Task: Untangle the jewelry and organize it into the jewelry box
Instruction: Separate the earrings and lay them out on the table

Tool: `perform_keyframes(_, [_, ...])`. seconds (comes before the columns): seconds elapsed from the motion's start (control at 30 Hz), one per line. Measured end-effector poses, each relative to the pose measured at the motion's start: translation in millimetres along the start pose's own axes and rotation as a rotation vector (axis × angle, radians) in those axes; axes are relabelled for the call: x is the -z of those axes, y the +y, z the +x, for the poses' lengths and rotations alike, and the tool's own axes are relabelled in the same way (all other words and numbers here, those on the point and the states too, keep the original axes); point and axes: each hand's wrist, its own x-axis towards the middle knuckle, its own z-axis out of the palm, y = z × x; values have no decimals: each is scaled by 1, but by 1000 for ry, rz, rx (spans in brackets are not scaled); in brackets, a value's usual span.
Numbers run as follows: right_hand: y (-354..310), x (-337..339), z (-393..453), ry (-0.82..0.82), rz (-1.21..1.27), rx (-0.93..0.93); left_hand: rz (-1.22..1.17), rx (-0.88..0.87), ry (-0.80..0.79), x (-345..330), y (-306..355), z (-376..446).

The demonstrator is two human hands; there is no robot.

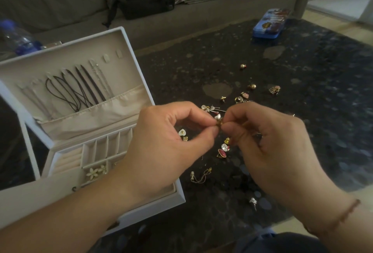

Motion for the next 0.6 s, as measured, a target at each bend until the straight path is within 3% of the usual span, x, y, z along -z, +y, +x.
perform_keyframes(0.2, [-1, -2, -3, -71, -19, 26, -139, 145, -65, 4, 4, 4])
perform_keyframes(0.6, [-8, 1, -2, -152, 197, -176, 40, 159, -162, 7, 0, 7])
